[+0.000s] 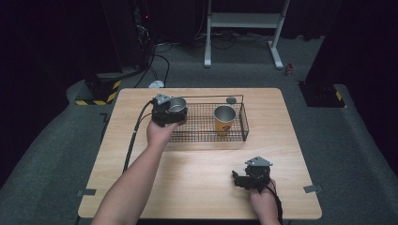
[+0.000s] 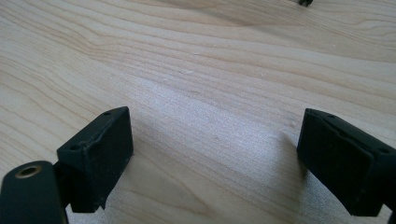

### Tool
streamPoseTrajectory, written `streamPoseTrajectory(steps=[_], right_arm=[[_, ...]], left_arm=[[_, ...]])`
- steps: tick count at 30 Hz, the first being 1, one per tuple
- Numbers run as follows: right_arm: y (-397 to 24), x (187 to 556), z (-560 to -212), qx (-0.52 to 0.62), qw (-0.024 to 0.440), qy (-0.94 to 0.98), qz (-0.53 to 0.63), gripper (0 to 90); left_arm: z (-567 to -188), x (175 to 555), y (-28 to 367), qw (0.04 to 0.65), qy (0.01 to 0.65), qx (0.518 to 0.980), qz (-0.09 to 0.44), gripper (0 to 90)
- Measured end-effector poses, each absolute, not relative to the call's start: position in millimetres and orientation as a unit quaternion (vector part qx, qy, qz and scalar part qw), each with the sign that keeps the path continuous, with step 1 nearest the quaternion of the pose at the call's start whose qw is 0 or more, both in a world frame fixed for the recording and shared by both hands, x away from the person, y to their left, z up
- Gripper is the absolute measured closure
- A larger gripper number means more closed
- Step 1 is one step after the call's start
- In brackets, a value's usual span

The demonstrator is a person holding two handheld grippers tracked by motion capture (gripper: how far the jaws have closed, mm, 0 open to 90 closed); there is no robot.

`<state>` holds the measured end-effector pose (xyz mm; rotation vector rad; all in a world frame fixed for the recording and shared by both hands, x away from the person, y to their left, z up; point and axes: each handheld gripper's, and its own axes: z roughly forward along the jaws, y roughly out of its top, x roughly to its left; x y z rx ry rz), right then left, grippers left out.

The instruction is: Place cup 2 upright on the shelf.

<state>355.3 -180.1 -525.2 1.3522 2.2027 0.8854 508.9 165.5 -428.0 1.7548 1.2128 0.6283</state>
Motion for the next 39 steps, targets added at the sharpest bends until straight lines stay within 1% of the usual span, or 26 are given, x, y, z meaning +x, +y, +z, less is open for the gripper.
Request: streamPoseTrajectory(steps=[8, 12, 20, 25, 28, 39], right_arm=[[-180.1, 355.3, -525.2, 0.484, 0.204, 0.789, 0.317, 10.5], [-180.1, 355.3, -525.3, 0.484, 0.204, 0.789, 0.317, 10.5], [-180.0, 355.3, -525.3, 0.485, 0.204, 0.789, 0.317, 10.6], [-180.0, 355.2, -525.3, 0.485, 0.204, 0.789, 0.317, 10.6], [-180.0, 355.2, -525.3, 0.485, 0.204, 0.789, 0.317, 10.6], [-180.0, 355.2, -525.3, 0.485, 0.204, 0.789, 0.317, 10.6]], left_arm=[[-437.7, 513.9, 163.0, 0.435, 0.499, 0.708, 0.246, 18.7], [-443.5, 517.0, 161.2, 0.428, 0.503, 0.715, 0.231, 18.7], [-451.3, 519.6, 155.2, 0.403, 0.508, 0.723, 0.238, 18.7], [-455.7, 523.1, 156.8, 0.384, 0.531, 0.725, 0.213, 18.6], [-457.9, 523.2, 156.3, 0.369, 0.53, 0.731, 0.221, 18.7], [-467.5, 524.2, 149.0, 0.34, 0.533, 0.745, 0.212, 18.7]])
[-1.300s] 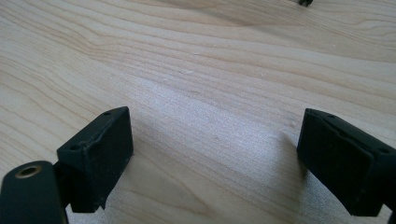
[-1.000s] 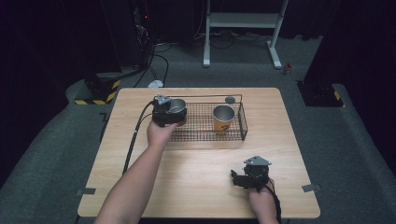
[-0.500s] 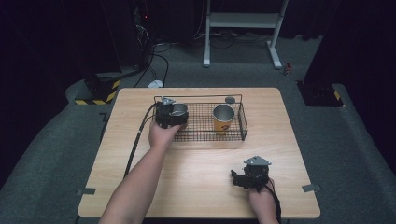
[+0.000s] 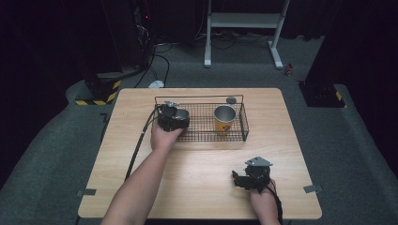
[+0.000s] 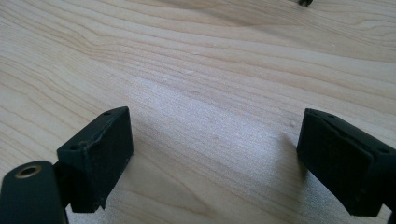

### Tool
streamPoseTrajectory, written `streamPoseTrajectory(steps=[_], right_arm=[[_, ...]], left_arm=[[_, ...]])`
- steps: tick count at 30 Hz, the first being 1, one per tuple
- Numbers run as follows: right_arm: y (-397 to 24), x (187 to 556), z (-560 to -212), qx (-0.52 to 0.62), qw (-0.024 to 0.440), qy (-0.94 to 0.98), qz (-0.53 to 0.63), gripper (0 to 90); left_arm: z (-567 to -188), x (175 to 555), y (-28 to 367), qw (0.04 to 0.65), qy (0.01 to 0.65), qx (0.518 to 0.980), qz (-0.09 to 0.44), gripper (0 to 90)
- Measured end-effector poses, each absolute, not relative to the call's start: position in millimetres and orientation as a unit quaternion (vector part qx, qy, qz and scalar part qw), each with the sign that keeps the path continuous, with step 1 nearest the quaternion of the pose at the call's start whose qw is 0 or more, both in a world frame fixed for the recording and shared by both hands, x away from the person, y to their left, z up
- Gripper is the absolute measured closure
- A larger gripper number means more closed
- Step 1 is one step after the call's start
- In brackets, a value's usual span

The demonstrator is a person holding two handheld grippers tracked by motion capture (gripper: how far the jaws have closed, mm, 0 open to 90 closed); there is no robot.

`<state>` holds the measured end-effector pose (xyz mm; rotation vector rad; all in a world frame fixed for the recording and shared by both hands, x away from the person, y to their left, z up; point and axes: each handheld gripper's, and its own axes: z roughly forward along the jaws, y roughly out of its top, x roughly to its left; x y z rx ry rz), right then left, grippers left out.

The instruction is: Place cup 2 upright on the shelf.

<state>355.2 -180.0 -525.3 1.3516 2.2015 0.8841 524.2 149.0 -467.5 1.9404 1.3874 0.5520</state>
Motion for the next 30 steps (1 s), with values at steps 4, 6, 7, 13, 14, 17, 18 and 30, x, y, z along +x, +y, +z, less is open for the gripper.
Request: streamPoseTrajectory(steps=[4, 6, 7, 13, 14, 17, 18, 30], right_arm=[[-180.0, 355.2, -525.3, 0.485, 0.204, 0.789, 0.317, 10.6], [-180.0, 355.2, -525.3, 0.485, 0.204, 0.789, 0.317, 10.6], [-180.0, 355.2, -525.3, 0.485, 0.204, 0.789, 0.317, 10.6], [-180.1, 355.2, -525.3, 0.485, 0.204, 0.789, 0.317, 10.6], [-180.0, 355.2, -525.3, 0.485, 0.204, 0.789, 0.317, 10.6], [-179.9, 355.1, -525.2, 0.486, 0.203, 0.789, 0.317, 10.6], [-179.8, 355.1, -525.2, 0.486, 0.203, 0.789, 0.317, 10.6], [-179.9, 355.2, -525.2, 0.484, 0.203, 0.79, 0.317, 10.6]], left_arm=[[-469.7, 524.1, 147.6, 0.332, 0.529, 0.752, 0.212, 18.6], [-470.0, 524.0, 147.5, 0.329, 0.527, 0.754, 0.215, 18.6], [-470.1, 523.9, 147.1, 0.329, 0.527, 0.754, 0.215, 18.6], [-469.8, 522.7, 146.6, 0.322, 0.521, 0.761, 0.216, 18.6], [-469.8, 522.5, 146.8, 0.321, 0.52, 0.762, 0.216, 18.6], [-469.5, 522.3, 148.2, 0.32, 0.521, 0.763, 0.212, 18.5], [-469.3, 522.2, 148.7, 0.318, 0.519, 0.765, 0.211, 18.5], [-468.0, 518.8, 151.3, 0.285, 0.517, 0.782, 0.198, 16.7]])
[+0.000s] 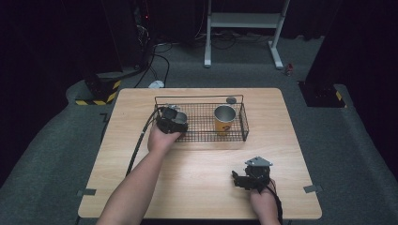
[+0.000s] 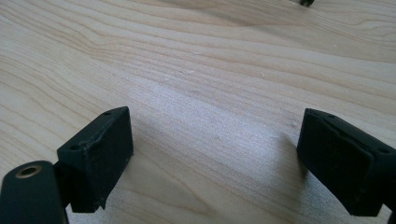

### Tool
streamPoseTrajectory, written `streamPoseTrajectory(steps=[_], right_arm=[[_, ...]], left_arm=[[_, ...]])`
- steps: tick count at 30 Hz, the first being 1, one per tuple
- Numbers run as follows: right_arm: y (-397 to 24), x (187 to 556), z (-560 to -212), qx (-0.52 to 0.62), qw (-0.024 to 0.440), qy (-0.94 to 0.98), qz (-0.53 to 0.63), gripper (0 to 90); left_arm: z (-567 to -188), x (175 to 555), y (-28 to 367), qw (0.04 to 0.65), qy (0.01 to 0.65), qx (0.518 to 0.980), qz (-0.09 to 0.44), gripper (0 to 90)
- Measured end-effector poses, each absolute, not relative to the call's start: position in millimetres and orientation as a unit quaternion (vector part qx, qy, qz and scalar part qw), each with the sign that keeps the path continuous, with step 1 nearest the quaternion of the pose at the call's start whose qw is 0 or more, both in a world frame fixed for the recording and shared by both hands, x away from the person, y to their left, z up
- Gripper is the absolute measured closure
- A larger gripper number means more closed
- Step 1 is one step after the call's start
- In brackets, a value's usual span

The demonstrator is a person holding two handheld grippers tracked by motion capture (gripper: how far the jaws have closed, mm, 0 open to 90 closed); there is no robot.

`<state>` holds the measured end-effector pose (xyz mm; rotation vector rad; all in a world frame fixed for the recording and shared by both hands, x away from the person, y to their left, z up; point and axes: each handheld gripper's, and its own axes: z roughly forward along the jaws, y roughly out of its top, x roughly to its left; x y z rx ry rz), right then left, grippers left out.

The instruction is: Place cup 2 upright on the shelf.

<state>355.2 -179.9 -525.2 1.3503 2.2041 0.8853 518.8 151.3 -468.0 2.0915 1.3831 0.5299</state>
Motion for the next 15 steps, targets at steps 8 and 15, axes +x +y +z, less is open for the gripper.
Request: streamPoseTrajectory(steps=[8, 15], right_arm=[[-179.8, 355.1, -525.2, 0.484, 0.203, 0.79, 0.317, 10.6], [-179.8, 355.1, -525.2, 0.484, 0.203, 0.79, 0.317, 10.6]], left_arm=[[-467.3, 517.1, 151.9, 0.268, 0.516, 0.789, 0.2, 15.0], [-466.6, 517.3, 152.7, 0.264, 0.522, 0.788, 0.191, 14.5]])
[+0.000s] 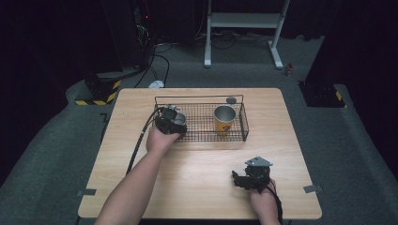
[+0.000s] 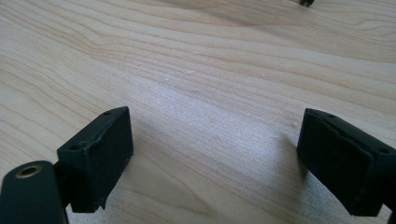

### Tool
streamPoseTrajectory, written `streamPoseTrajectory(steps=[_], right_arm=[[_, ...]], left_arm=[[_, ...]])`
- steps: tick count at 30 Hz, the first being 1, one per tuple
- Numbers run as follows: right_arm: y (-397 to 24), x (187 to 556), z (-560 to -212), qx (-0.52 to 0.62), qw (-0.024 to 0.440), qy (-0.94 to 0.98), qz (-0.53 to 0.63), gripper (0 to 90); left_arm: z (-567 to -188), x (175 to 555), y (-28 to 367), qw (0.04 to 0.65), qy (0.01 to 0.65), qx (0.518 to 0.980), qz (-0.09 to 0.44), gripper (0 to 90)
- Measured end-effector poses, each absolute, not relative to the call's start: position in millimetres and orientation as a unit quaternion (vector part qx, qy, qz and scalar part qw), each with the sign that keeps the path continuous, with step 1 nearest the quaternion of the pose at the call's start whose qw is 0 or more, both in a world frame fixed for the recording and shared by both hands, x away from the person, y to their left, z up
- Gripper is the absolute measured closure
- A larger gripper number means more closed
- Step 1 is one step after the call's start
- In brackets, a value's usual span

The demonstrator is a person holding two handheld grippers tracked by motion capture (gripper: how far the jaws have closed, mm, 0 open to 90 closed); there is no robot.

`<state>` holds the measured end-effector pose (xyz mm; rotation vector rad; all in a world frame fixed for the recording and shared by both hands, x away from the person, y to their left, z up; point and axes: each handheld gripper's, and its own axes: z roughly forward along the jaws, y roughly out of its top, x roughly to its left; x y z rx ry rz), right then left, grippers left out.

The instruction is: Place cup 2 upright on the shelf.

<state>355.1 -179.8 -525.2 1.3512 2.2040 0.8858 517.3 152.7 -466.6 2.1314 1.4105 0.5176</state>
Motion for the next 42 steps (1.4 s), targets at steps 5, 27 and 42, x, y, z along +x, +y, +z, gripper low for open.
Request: streamPoseTrajectory(steps=[5, 27, 42], right_arm=[[-179.9, 355.2, -525.2, 0.484, 0.203, 0.79, 0.317, 10.6], [-179.8, 355.1, -525.2, 0.484, 0.203, 0.79, 0.317, 10.6], [-179.8, 355.2, -525.2, 0.484, 0.203, 0.79, 0.317, 10.6]], left_arm=[[-465.7, 517.6, 153.8, 0.264, 0.523, 0.79, 0.179, 17.2], [-463.1, 524.6, 154.9, 0.274, 0.528, 0.779, 0.201, 10.4], [-448.7, 519.1, 161.6, 0.305, 0.522, 0.773, 0.192, 0.5]])
